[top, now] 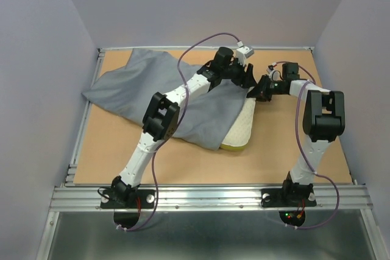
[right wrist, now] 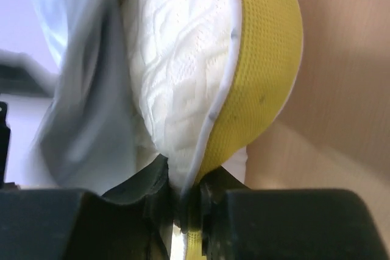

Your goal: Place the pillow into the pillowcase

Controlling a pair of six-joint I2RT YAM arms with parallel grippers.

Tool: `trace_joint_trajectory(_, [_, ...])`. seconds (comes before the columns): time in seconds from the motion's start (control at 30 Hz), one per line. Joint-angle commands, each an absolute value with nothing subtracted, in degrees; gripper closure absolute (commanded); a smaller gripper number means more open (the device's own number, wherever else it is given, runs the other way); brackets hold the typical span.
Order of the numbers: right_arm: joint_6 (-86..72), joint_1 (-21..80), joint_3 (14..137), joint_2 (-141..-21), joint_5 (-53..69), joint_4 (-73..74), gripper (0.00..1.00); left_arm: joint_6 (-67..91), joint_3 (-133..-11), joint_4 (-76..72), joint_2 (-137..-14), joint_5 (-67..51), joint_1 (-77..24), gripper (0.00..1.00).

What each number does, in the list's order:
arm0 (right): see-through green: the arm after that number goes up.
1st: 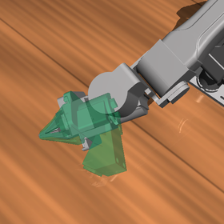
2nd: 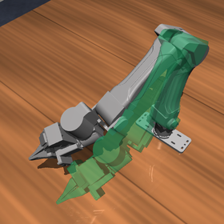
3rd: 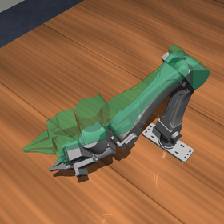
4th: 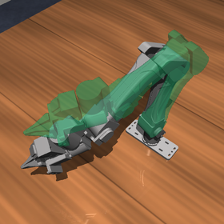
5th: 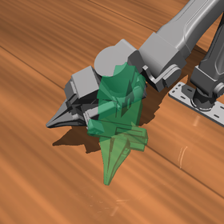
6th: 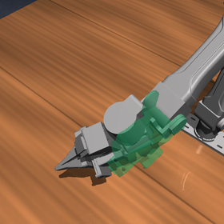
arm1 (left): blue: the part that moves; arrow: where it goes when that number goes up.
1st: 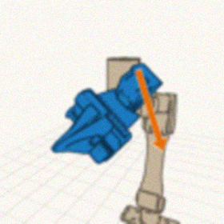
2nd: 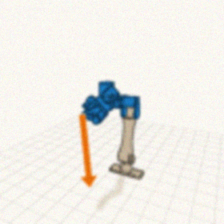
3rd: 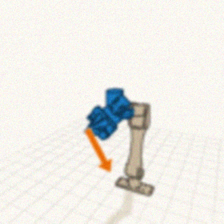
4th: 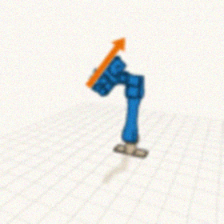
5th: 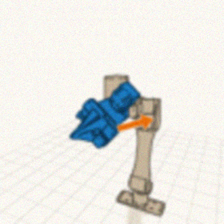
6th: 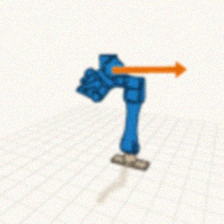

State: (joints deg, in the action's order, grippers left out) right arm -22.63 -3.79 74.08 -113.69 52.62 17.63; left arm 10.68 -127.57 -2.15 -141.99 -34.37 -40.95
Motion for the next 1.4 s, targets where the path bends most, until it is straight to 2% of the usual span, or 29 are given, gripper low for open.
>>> trace_joint_trajectory(0.0, [-25.7,-4.1,74.2,-112.2,52.4,11.3,0.47,3.6,-122.2,-0.5,-127.0,-32.1,-37.5,0.25])
trace_joint_trajectory(0.03, [-25.8,-4.5,73.4,-110.8,52.3,11.4,0.29,0.6,-116.1,-0.1,-123.6,-28.0,-36.7,0.17])
trace_joint_trajectory(0.07, [-25.1,-4.8,71.0,-109.5,51.9,11.9,0.01,-4.1,-112.4,-0.1,-120.0,-26.2,-35.1,0.03])
trace_joint_trajectory(0.13, [-22.7,-6.0,68.7,-104.4,51.2,14.2,0.0,-7.6,-105.1,-0.1,-108.8,-22.9,-33.6,0.01])
trace_joint_trajectory(0.17, [-20.8,-6.1,67.9,-103.0,50.6,16.5,0.0,-8.4,-97.5,-0.1,-105.0,-20.4,-32.6,0.01])
trace_joint_trajectory(0.27, [-11.5,-6.0,64.4,-97.2,50.2,27.6,0.0,-7.8,-84.4,-0.1,-88.7,-16.0,-29.4,0.01])
trace_joint_trajectory(0.33, [-8.5,-5.2,60.9,-94.1,50.3,30.2,0.0,-7.6,-76.6,2.5,-83.3,-12.4,-28.7,0.01])
trace_joint_trajectory(0.47, [-3.5,-1.3,55.5,-92.6,49.7,33.1,0.0,-10.3,-64.9,6.9,-73.2,-21.5,-28.4,0.02])
trace_joint_trajectory(0.57, [-3.0,3.8,52.8,-95.6,50.2,33.0,0.0,-4.0,-55.4,7.0,-66.0,-18.8,-30.6,0.06])
trace_joint_trajectory(0.67, [-4.2,8.0,51.9,-98.3,51.7,31.2,0.0,-1.9,-48.4,6.2,-62.8,-13.6,-35.6,0.06])
trace_joint_trajectory(0.77, [-11.1,8.6,52.0,-100.1,55.7,24.1,0.2,-1.9,-43.0,2.7,-59.3,-8.7,-41.0,0.05])
trace_joint_trajectory(0.8, [-13.3,8.7,52.6,-100.1,56.6,22.0,0.38,-0.9,-43.0,2.0,-59.3,-7.3,-41.7,0.05])
trace_joint_trajectory(0.87, [-18.6,8.6,54.0,-98.4,59.1,16.9,0.54,-0.2,-43.0,1.7,-60.8,-4.3,-43.1,0.06])
trace_joint_trajectory(0.9, [-26.1,8.6,54.8,-97.1,60.2,9.6,0.76,-0.4,-43.0,1.5,-62.0,-4.0,-44.2,0.06])
trace_joint_trajectory(0.93, [-30.7,8.7,55.3,-95.4,60.7,5.6,0.9,-1.2,-43.0,1.1,-62.3,-1.7,-45.0,0.06])
trace_joint_trajectory(0.97, [-38.8,8.7,55.8,-94.8,61.1,0.2,0.99,-1.8,-43.0,1.0,-62.7,-0.6,-45.5,0.07])
trace_joint_trajectory(1.13, [-55.7,8.7,57.9,-92.6,59.2,-15.2,1.0,-2.2,-44.1,1.8,-63.8,-0.4,-46.9,0.09])
trace_joint_trajectory(1.2, [-65.7,8.8,56.7,-92.2,57.1,-26.2,0.99,-0.4,-44.3,1.9,-64.2,-0.4,-48.2,0.1])
trace_joint_trajectory(1.37, [-72.7,9.6,56.9,-91.4,52.0,-32.7,0.99,5.6,-45.2,0.3,-67.8,6.1,-51.5,0.09])
